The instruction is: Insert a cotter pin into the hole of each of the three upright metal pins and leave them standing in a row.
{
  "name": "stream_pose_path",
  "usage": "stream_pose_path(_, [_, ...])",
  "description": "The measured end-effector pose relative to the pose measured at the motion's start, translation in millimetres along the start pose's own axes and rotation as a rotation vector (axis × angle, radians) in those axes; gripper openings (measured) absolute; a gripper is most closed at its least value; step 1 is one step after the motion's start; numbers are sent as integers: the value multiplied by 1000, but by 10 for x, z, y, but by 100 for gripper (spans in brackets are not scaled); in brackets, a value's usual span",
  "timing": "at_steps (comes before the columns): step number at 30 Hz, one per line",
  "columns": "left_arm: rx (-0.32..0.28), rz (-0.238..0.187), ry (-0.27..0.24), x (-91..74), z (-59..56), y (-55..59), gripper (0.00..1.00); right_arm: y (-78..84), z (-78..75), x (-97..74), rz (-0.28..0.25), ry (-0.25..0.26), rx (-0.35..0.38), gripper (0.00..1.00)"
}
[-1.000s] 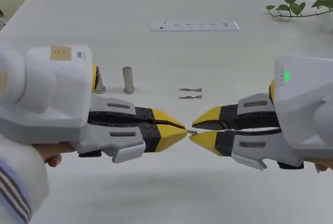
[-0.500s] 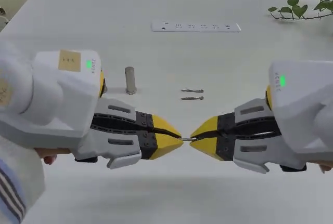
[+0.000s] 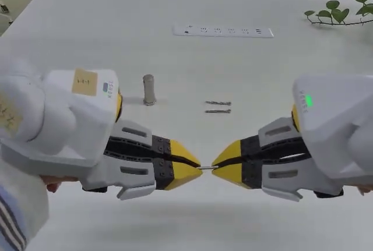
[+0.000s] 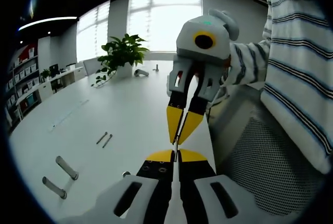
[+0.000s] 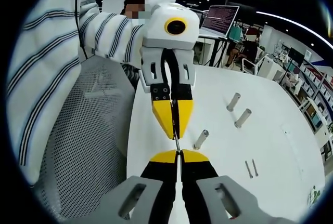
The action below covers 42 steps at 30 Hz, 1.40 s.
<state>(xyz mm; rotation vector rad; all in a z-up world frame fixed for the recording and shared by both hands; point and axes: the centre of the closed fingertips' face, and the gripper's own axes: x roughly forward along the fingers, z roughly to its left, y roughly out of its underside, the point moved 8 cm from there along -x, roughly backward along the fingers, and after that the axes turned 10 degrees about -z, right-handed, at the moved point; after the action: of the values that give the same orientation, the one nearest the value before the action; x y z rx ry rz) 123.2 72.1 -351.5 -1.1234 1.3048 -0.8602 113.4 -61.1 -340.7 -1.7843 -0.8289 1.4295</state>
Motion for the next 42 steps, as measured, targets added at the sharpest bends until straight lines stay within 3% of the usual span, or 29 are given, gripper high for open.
stream_pose_path(2, [19, -5, -16, -14, 23, 4, 0, -2, -7, 11, 1, -1, -3, 0])
stream_pose_path(10, [0, 5, -84, -98, 150, 72, 5, 20, -97, 30, 0, 33, 20, 0])
stream_pose_path(15, [-2, 40, -150, -152, 254, 141, 11, 117, -189, 55, 17, 61, 50, 0])
stream_pose_path(19, [-11, 45, -177, -174, 327, 167, 13, 179, -262, 96, 24, 71, 63, 0])
stream_pose_path(29, [8, 89, -198, -124, 467, 216, 16, 261, -383, 214, 56, 65, 59, 0])
stream_pose_path(42, [36, 164, -155, -33, 562, 317, 14, 367, -461, 362, 96, 50, 62, 0])
